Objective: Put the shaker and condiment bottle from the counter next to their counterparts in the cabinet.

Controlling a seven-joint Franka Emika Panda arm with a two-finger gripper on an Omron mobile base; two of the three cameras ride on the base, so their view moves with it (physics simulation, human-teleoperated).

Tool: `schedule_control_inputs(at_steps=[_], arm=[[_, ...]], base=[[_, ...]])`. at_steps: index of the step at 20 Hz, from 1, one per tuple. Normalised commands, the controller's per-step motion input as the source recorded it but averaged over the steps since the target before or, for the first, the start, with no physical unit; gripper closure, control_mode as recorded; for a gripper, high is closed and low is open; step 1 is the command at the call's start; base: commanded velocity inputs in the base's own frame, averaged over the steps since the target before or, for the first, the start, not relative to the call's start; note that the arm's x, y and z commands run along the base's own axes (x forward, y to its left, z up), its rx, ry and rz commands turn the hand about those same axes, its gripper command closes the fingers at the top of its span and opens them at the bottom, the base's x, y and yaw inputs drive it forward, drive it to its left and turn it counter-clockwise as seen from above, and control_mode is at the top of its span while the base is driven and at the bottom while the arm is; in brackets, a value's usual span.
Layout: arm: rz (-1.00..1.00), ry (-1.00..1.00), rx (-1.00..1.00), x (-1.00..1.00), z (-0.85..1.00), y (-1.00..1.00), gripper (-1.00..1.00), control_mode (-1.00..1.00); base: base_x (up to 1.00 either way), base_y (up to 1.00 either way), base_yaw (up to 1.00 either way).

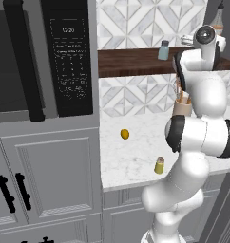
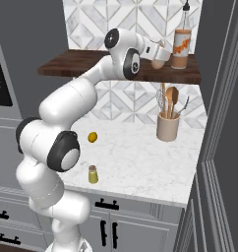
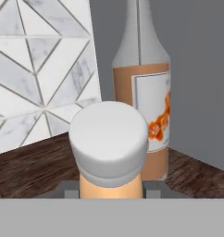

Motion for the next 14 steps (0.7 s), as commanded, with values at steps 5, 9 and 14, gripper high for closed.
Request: schedule_control_inputs(at_steps=[5, 9, 14], arm=[[0.0, 0.0, 0.0, 0.24, -0.06, -0.1, 1.0, -1.0], [0.0, 0.0, 0.01, 0.25, -0.06, -0.14, 1.0, -1.0], [0.0, 0.0, 0.0, 0.25, -0.1, -0.12, 1.0, -1.0]], base=[[0.0, 0.0, 0.0], [0.0, 0.0, 0.0], [0.0, 0.0, 0.0]])
